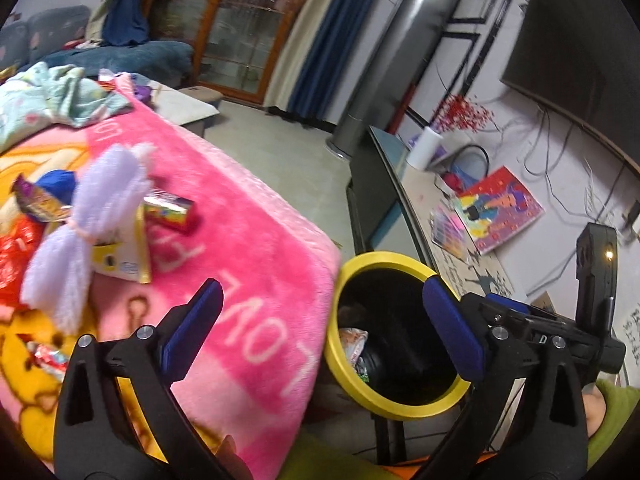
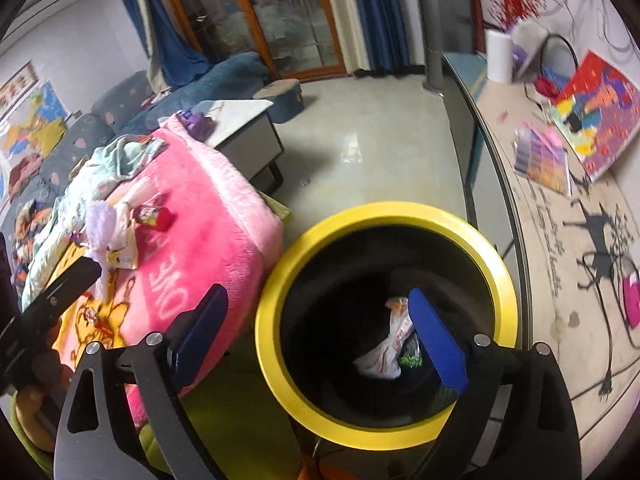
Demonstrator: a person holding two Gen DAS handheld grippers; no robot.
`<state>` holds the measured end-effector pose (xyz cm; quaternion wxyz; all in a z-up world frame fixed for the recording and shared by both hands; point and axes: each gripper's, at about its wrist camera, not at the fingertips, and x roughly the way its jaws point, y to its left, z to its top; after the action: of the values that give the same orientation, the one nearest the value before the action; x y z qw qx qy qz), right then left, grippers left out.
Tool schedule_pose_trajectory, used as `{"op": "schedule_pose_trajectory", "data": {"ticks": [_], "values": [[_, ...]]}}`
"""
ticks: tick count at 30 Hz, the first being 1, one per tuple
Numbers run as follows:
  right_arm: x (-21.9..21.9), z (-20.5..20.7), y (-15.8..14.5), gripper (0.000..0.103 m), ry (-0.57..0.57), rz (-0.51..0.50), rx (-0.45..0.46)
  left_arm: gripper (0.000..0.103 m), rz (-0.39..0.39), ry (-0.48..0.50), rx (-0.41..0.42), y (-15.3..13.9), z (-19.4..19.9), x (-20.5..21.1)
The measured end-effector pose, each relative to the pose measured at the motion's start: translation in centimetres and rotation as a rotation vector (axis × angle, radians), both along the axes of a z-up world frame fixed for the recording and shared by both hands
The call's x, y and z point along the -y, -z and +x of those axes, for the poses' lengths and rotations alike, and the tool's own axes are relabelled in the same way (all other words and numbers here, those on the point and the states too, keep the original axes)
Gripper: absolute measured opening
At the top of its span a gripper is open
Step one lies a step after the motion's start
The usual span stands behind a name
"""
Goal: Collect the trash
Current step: 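Move both open tools back over the remaining trash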
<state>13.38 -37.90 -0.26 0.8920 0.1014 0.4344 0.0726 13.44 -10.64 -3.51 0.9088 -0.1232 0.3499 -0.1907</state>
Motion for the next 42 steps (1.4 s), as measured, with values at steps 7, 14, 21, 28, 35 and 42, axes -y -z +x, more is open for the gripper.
{"op": "schedule_pose_trajectory", "data": {"ticks": [7, 14, 21, 28, 35, 42], "values": [[-2.9, -0.3, -1.4, 0.091, -0.078, -0.029, 0.06, 0.092, 0.028, -0.069, 0.036, -0.9, -1.2, -2.1], [-5.6, -0.3, -2.4, 0.092, -0.145, -0.055, 0.102, 0.092, 0.055, -0.122, 0.07, -1.4, -2.2, -4.0], [-9.0, 0.6, -3.1, 0.092, -0.216, -0.032, 0.122, 0.092, 0.054, -0.185, 0.078, -1.7, -2.8, -6.4], [-12.3, 1.1, -3.7, 0.092, -0.274, -0.021, 0.142, 0.092, 0.053, -0.256, 0.099, -2.1, -3.3, -9.2], [-15.7, 1.6, -3.7, 0.093, -0.338, -0.02, 0.149, 0.092, 0.055, -0.327, 0.121, -2.7, -3.7, -12.3], [-18.9, 2.8, -3.3, 0.093, -0.379, -0.005, 0.137, 0.092, 0.052, -0.404, 0.12, -2.3, -3.6, -15.5]]}}
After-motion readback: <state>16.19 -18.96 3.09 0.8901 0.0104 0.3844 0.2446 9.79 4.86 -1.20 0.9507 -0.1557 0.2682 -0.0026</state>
